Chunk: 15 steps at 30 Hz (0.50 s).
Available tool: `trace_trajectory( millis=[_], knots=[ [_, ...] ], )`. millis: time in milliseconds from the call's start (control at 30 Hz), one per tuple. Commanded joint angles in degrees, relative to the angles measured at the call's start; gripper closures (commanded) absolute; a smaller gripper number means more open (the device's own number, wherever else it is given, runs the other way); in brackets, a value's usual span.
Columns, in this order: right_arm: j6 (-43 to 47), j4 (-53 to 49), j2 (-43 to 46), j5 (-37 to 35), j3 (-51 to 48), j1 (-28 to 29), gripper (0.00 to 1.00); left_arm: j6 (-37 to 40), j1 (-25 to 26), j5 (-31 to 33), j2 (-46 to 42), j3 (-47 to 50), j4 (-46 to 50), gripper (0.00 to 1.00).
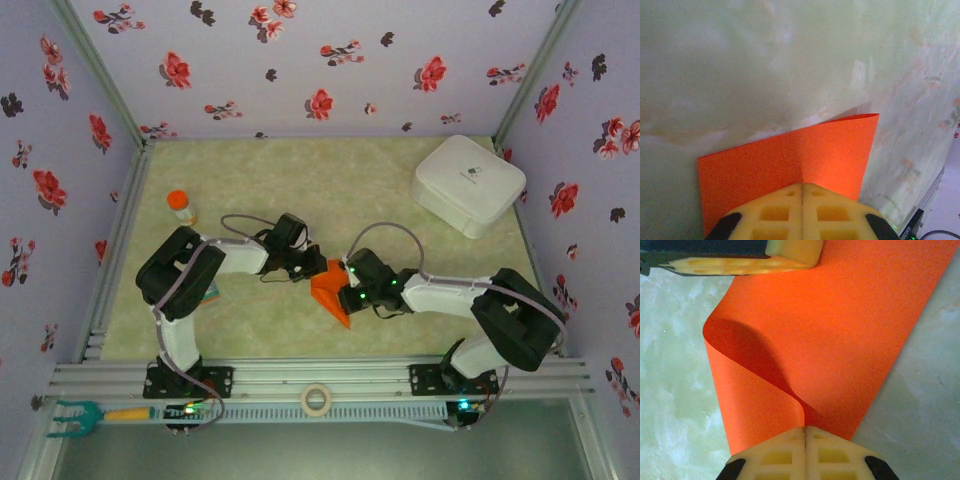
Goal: Fold a paper plane with a square sheet of paper (pick it up from the middle)
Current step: Third fold the triangle at the center of the table.
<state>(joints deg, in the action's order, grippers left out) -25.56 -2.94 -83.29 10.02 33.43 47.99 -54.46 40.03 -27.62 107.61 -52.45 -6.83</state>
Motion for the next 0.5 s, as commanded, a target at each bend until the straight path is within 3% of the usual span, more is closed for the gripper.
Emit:
trace_trajectory(
  millis=[0,467],
  knots=[
    [0.37,-1.06,-0.73,-0.53,1.55,-0.35,0.97,1.47,0.22,3.01,1.02,0.39,5.34,0.95],
    [-0.08,-1.52,-1.56,-0.91,1.80,-0.39,0.97,1.54,0.23,2.94,1.01,0.40,5.25,0.95]
  ],
)
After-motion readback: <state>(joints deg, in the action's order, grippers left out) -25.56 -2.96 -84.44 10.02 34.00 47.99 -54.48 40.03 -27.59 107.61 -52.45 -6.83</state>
